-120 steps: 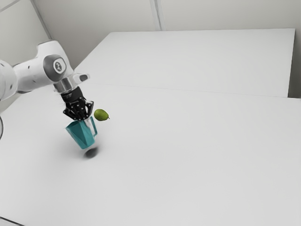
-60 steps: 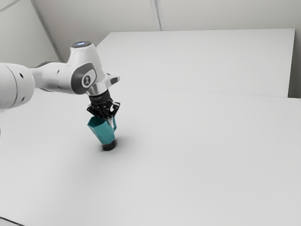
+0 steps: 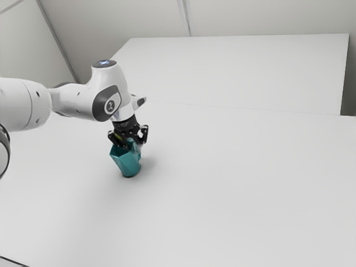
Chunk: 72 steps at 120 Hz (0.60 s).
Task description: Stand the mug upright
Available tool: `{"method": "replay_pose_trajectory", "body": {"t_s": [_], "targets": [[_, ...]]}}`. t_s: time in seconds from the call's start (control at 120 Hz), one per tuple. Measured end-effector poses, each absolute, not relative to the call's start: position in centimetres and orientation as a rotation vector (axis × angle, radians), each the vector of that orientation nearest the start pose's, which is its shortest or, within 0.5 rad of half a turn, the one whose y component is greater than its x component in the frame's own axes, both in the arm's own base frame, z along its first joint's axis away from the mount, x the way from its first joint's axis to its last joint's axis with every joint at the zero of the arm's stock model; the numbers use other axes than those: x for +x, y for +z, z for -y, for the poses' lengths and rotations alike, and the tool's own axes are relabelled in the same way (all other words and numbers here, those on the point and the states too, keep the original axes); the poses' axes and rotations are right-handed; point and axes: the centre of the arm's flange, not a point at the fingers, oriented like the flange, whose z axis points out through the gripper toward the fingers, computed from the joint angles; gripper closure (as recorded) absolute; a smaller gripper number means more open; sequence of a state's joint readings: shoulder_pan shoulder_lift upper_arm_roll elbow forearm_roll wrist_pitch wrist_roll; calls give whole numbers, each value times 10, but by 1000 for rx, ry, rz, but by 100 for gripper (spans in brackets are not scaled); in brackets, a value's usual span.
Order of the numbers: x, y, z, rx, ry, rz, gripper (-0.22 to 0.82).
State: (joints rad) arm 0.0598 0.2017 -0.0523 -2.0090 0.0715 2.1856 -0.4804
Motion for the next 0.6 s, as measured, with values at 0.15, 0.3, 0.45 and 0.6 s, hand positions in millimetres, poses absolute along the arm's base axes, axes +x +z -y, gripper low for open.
{"method": "replay_pose_trajectory", "body": {"t_s": [0.15, 0.3, 0.45, 0.6], "targets": [[585, 372, -1, -3001, -24, 687, 25], [580, 395, 5, -2992, -43, 697, 12], [585, 450, 17, -3015, -145, 615, 6], [584, 515, 24, -3029, -219, 524, 3]]}}
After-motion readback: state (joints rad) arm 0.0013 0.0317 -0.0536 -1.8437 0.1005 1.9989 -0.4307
